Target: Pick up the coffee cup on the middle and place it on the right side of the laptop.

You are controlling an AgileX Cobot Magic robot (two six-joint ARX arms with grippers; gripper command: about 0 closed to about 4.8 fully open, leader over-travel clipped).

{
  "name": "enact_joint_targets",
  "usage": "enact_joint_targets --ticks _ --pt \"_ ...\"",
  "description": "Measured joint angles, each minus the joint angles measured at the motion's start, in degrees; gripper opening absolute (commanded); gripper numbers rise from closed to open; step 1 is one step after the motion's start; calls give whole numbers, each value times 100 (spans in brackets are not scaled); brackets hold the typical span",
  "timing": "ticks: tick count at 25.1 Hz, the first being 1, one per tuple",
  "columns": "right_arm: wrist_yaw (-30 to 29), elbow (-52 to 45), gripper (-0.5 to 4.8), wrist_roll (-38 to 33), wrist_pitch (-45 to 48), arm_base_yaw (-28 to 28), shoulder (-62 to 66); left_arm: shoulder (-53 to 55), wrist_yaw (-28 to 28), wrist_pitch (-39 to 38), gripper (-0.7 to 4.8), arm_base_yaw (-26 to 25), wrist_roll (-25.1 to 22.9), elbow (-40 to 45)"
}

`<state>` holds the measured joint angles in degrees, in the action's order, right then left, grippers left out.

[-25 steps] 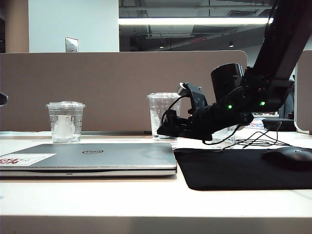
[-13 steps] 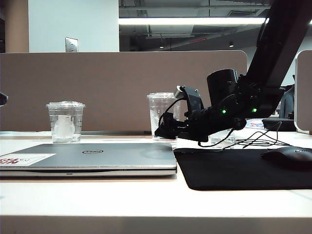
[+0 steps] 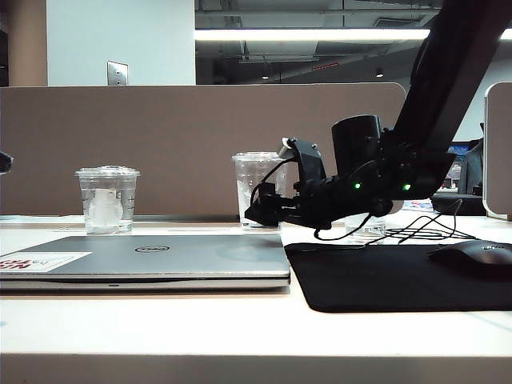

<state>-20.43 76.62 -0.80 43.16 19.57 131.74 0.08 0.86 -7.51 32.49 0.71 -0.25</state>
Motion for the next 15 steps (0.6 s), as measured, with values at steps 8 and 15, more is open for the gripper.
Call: enact_joint_targets --ticks 8,15 --pt "98 101 479 -2 -15 52 136 0 0 0 -5 0 0 0" --pt "245 107 479 0 46 63 136 0 0 0 -5 0 0 0"
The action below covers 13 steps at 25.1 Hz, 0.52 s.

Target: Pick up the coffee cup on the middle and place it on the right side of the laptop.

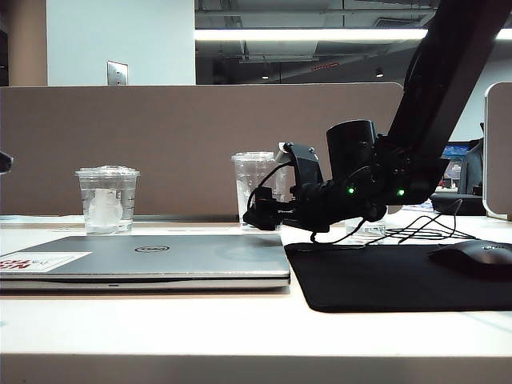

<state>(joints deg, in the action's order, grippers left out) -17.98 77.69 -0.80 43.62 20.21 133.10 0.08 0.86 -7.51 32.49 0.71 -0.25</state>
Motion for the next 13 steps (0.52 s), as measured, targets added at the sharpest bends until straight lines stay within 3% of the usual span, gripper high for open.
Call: enact_joint_targets --ticks 13 --pt "0 251 479 -26 22 59 138 0 0 0 -5 0 0 0"
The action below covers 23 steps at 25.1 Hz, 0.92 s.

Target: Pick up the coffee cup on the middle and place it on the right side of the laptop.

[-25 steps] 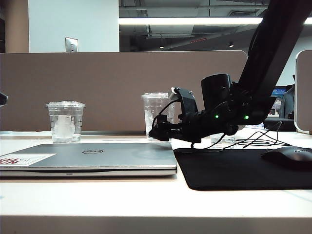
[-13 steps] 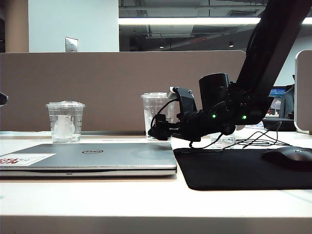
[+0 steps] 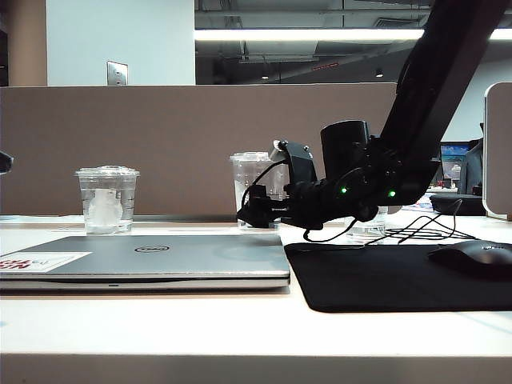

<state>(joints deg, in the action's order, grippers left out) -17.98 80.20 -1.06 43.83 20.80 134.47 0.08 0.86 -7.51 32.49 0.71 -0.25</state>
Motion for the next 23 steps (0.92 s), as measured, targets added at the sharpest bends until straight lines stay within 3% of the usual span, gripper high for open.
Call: enact_joint_targets --ticks 3,4,7,8,23 --pt "0 0 479 2 -4 0 0 0 0 0 -5 0 0 0" --pt "0 0 457 0 -9 0 0 0 0 0 -5 0 0 0" --pt "0 0 320 -9 -42 0 0 0 0 0 -5 0 0 0" --pt "-2 0 308 -15 -42 -2 -2 0 0 0 -5 -2 0 0" --pt "11 -31 309 -306 -44 -4 -68 0 0 0 -5 0 0 0"
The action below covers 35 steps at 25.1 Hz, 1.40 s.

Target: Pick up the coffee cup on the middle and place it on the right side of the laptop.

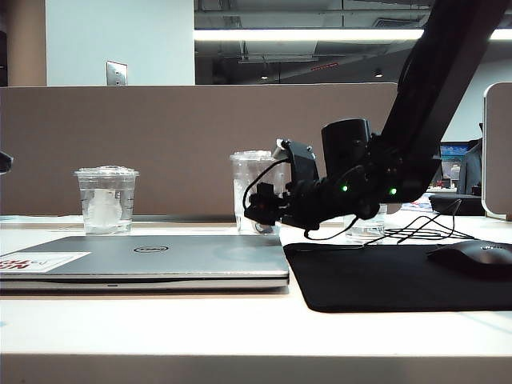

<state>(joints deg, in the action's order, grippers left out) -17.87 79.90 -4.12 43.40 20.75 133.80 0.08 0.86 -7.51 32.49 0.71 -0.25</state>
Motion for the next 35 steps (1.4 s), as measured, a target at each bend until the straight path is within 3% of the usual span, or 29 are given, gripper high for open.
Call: enact_joint_targets --ticks 9,19,31,35 --pt "-22 -542 309 -39 339 0 -610 0 0 0 -5 0 0 2" --pt "319 -2900 309 -63 1602 -24 -2026 0 0 0 -5 -2 0 0" --pt "782 -4935 309 -59 1991 -210 -3246 0 0 0 -5 -2 0 0" --pt "780 -5115 309 -59 1989 -201 -3235 0 0 0 -5 0 0 0"
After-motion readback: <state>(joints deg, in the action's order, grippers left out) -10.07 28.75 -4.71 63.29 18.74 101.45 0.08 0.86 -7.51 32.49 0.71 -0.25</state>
